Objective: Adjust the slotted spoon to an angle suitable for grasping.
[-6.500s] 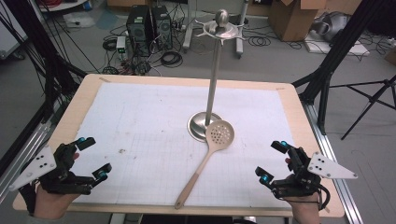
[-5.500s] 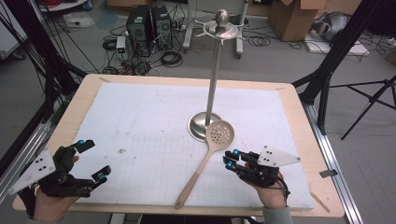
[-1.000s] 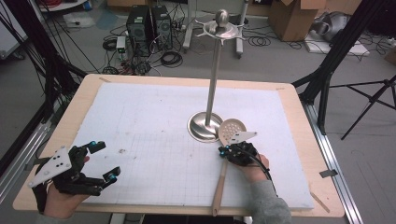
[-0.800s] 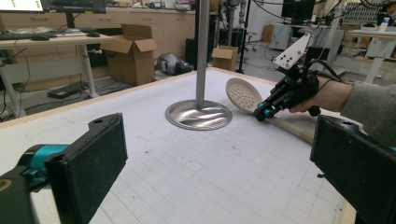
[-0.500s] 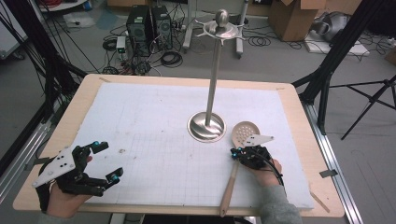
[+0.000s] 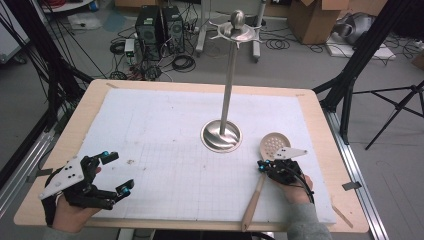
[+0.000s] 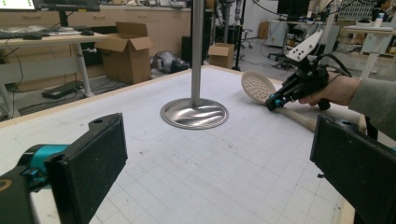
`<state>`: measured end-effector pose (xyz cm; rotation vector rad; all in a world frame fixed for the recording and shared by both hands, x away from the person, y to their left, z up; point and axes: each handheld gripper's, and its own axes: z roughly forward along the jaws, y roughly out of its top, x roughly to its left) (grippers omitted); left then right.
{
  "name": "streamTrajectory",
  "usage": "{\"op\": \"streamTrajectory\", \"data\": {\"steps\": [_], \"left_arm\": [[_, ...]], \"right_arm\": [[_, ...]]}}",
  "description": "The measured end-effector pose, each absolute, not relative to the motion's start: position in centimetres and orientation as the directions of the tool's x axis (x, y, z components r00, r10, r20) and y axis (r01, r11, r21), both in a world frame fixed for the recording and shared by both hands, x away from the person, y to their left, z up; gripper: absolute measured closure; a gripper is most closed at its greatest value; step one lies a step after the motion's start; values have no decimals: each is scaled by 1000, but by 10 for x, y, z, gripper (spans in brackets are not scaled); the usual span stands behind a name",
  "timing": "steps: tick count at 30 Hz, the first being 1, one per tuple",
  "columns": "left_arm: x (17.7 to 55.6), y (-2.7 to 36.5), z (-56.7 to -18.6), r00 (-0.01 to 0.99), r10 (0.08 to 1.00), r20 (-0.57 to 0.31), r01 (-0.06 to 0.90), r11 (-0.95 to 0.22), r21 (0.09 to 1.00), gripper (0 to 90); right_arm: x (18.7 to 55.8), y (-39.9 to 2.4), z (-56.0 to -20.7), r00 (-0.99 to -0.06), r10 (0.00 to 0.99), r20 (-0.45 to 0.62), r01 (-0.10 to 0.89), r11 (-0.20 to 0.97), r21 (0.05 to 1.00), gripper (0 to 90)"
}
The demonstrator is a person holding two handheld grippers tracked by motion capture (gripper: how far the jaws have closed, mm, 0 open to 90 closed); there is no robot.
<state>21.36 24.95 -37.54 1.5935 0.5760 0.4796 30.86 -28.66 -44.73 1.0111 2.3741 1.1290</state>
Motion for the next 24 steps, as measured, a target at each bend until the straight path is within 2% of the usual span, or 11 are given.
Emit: {"op": "streamTrajectory", "data": {"steps": [24], "left_arm": [[214, 246, -378, 787, 617, -29, 92, -71, 993, 42]], "right_arm": [[293, -330, -447, -627, 779, 29, 507, 379, 774, 900]]}}
